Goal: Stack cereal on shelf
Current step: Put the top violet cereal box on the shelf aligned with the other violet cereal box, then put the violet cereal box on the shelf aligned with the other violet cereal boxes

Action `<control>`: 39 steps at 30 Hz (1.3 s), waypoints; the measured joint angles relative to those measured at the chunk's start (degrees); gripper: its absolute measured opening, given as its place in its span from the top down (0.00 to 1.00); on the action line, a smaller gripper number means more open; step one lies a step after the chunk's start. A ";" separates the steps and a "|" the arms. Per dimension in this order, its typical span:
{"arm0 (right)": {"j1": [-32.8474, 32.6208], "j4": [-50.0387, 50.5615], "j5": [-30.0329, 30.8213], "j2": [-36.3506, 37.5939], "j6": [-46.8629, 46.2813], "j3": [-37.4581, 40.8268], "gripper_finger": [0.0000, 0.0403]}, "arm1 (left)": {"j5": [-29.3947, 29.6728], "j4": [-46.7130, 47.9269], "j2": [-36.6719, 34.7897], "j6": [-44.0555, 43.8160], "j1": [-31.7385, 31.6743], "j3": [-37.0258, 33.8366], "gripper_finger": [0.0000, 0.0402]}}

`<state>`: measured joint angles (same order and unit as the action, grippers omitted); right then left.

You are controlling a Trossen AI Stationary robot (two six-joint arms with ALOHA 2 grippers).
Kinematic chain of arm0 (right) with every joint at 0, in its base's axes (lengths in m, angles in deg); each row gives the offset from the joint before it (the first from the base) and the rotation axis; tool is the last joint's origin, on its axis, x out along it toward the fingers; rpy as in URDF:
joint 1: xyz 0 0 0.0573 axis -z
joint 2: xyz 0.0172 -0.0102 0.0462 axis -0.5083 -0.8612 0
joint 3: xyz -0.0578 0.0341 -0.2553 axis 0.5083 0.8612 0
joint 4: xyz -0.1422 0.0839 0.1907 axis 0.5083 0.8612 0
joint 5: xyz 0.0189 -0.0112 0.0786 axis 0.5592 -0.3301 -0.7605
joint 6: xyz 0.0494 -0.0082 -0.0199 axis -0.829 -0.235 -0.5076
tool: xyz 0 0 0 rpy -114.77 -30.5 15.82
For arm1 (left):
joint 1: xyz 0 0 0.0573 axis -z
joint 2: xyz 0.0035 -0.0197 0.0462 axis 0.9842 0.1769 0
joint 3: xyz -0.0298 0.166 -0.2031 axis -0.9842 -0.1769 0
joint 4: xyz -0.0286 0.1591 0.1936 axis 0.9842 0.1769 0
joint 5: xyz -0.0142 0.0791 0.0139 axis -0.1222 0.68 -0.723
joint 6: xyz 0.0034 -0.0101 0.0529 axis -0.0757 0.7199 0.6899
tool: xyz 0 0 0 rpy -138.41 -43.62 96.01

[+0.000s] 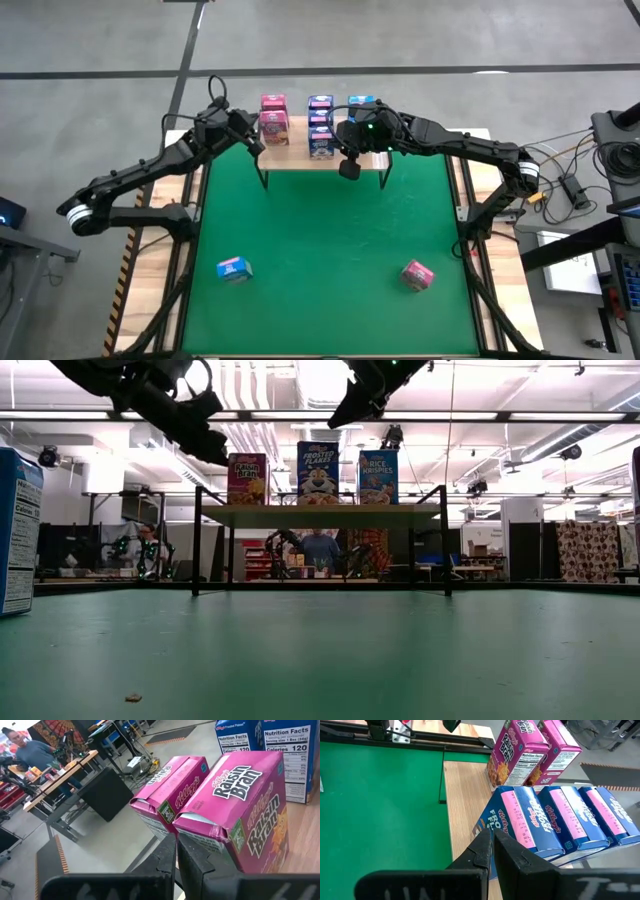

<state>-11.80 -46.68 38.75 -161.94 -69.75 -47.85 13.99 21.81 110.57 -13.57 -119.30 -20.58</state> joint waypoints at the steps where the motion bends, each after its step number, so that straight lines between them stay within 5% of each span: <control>1: 0.00 0.00 0.00 0.00 -0.07 0.00 0.98 | 0.00 0.00 0.00 -0.15 0.00 0.00 1.00; 21: -0.61 0.15 0.02 0.73 -4.37 -0.02 0.98 | 1.15 0.00 -3.94 -2.73 0.42 0.02 1.00; 24: -2.12 0.55 0.01 1.93 -7.16 -0.06 0.98 | -4.24 1.58 -6.78 -4.72 1.52 0.02 1.00; 31: -9.78 4.62 -0.13 4.80 -15.32 -0.94 0.98 | -27.76 2.42 -12.84 -10.09 6.88 -1.41 1.00; 39: -19.63 14.50 -0.20 5.55 -31.25 -0.98 0.98 | -30.46 0.11 -15.63 -13.11 18.83 -4.00 1.00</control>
<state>-31.43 -32.18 38.55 -156.39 -100.99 -48.83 -16.47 21.92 94.95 -26.67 -100.46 -24.58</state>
